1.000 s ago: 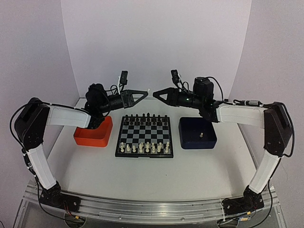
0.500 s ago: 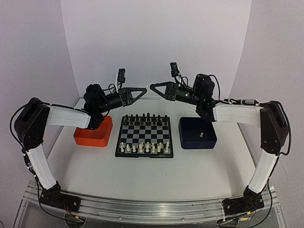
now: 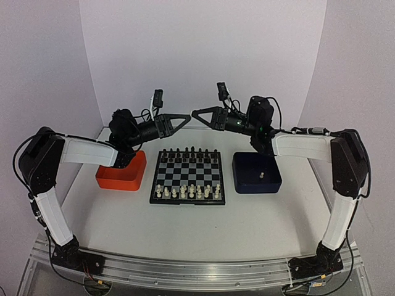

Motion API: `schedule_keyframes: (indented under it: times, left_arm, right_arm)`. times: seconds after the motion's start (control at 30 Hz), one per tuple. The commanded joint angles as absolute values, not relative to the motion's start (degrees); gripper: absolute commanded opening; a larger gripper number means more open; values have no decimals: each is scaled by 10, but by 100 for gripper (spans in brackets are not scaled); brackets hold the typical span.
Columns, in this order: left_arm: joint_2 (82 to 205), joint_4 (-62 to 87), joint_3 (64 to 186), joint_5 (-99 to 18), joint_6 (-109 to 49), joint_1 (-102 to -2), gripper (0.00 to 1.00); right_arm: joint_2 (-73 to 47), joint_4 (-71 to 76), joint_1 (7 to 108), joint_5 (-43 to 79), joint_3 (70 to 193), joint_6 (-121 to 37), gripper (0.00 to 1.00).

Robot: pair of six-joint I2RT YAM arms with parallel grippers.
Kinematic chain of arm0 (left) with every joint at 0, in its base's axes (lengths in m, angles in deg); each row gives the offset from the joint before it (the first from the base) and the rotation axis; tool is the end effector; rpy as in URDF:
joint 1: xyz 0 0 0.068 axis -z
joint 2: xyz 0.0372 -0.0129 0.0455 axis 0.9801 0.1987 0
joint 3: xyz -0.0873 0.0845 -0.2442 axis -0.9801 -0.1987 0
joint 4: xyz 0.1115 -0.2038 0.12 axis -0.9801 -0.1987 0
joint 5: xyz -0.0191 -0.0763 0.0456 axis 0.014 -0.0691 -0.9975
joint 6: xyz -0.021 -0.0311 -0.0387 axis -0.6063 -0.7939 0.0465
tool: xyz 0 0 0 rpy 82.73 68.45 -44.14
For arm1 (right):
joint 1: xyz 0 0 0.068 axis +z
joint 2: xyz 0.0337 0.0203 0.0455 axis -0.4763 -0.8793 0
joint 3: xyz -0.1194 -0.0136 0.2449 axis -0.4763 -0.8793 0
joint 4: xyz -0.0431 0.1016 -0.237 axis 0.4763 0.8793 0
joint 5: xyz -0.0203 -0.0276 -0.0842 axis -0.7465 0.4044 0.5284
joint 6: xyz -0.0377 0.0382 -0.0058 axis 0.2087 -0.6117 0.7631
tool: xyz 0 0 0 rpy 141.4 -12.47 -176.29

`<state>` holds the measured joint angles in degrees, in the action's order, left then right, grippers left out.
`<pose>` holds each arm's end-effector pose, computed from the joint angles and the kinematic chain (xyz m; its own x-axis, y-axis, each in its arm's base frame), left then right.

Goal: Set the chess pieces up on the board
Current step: Place the chess piece on the chessboard.

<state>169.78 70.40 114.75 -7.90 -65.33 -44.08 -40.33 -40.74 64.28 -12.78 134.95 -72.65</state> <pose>0.3134 -0.2432 0.2921 -0.4978 -0.3290 -0.8024 0.8394 0.0497 -0.5412 0.3481 0.2789 0.3207 -0.4261 0.2753 -0.8618 -0.8701 0.1362 0.4738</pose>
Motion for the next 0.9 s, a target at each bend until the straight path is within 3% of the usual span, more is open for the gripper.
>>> schedule_keyframes:
  times: [0.0,0.3,0.4,0.53,0.6,0.63,0.77,0.8,0.83,0.87]
  left_arm:
    - [1698,702,1164,-76,-653,-439,0]
    - [1703,703,1167,-73,-657,-439,0]
    - [1702,703,1165,-74,-659,-439,0]
    - [1701,705,1162,-76,-660,-439,0]
    - [1700,703,1161,-77,-660,-439,0]
    - [1699,700,1160,-77,-659,-439,6]
    - [1675,641,1145,-95,-625,-439,60]
    - [1663,617,1138,-110,-612,-439,79]
    - [1647,591,1128,-129,-597,-439,93]
    - [1631,560,1117,-153,-581,-439,99]
  right_arm:
    - [-408,-425,647,-137,1381,-725,25]
    - [-422,-415,649,-166,1400,-733,20]
    - [-424,-405,651,-176,1405,-731,15]
    - [-415,-394,651,-173,1396,-716,0]
    - [-408,-385,651,-167,1391,-704,0]
    - [-405,-376,652,-165,1390,-694,0]
    - [-388,-330,652,-144,1375,-645,0]
    - [-384,-314,652,-138,1370,-627,0]
    - [-381,-299,652,-127,1365,-608,0]
    - [-380,-285,652,-115,1360,-590,0]
